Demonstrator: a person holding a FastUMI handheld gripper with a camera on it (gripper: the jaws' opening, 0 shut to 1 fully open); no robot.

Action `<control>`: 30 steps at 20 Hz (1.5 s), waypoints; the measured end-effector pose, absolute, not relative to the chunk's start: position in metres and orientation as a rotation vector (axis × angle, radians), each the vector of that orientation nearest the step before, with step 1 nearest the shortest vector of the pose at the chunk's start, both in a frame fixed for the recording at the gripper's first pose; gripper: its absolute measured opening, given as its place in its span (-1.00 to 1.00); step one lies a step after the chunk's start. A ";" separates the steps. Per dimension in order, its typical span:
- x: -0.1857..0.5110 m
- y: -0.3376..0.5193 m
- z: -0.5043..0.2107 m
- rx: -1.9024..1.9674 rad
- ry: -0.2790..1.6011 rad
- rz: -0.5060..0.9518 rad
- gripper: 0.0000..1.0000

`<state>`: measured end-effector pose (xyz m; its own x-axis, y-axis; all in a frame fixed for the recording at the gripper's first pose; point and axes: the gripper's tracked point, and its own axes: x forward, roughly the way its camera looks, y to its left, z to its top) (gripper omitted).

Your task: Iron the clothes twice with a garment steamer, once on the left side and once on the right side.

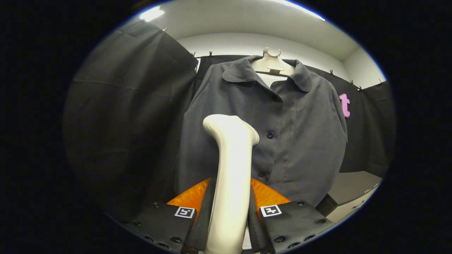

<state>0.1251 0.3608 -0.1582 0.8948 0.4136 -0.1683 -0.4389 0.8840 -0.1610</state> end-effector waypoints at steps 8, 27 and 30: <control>0.104 0.343 -0.212 -0.229 0.239 0.436 0.06; 0.067 0.320 -0.334 -0.225 0.507 0.428 0.06; 0.065 0.319 -0.353 -0.201 0.541 0.458 -0.08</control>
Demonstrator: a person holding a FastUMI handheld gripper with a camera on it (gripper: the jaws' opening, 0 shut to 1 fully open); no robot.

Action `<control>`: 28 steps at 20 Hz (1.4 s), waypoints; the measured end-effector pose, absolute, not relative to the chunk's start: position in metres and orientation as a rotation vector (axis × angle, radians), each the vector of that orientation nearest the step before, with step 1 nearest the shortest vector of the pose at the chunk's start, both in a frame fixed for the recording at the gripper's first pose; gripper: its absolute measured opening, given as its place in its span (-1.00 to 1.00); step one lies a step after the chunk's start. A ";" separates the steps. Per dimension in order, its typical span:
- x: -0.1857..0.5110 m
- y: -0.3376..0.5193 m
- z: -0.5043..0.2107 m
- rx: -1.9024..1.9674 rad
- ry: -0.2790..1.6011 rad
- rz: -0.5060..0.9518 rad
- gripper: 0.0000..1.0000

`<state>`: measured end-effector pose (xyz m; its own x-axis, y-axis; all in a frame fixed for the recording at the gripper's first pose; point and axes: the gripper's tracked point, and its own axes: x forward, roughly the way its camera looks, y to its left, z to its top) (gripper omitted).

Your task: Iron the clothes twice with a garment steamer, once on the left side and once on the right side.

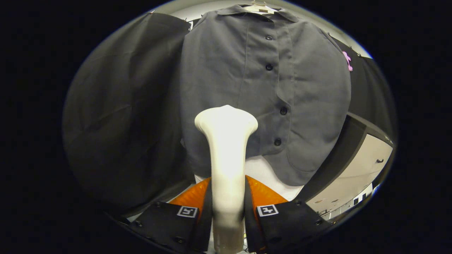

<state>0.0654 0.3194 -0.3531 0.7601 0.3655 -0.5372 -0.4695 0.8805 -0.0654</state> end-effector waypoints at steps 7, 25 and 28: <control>0.049 0.313 -0.334 -0.196 0.483 0.499 -0.14; 0.033 0.228 -0.108 -0.093 0.126 0.430 -0.16; 0.030 0.197 -0.085 -0.074 0.105 0.404 -0.15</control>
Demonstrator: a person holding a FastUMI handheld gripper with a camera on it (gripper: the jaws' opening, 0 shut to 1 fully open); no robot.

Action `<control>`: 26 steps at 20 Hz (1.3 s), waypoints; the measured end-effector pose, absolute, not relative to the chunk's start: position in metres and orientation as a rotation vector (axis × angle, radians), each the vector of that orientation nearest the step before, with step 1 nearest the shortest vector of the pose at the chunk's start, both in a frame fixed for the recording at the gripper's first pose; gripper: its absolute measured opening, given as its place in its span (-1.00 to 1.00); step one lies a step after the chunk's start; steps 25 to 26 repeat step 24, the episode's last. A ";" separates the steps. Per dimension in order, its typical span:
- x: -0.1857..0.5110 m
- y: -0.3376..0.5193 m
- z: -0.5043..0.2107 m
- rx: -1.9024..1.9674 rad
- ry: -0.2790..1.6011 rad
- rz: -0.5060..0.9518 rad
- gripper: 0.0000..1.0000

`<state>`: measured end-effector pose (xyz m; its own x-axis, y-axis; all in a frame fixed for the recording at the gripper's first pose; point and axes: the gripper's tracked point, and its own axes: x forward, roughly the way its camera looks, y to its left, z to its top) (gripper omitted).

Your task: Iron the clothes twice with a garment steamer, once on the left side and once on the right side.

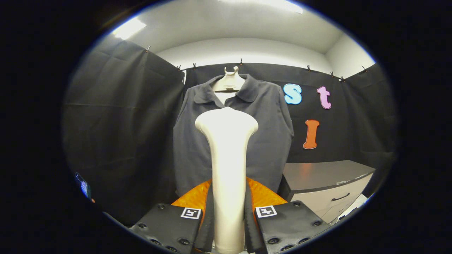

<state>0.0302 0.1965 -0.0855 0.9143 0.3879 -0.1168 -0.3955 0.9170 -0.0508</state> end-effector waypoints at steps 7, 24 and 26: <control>0.024 0.135 -0.055 -0.060 0.079 0.316 -0.16; 0.004 0.080 -0.043 -0.084 0.059 0.260 -0.16; 0.004 0.080 -0.043 -0.084 0.059 0.260 -0.16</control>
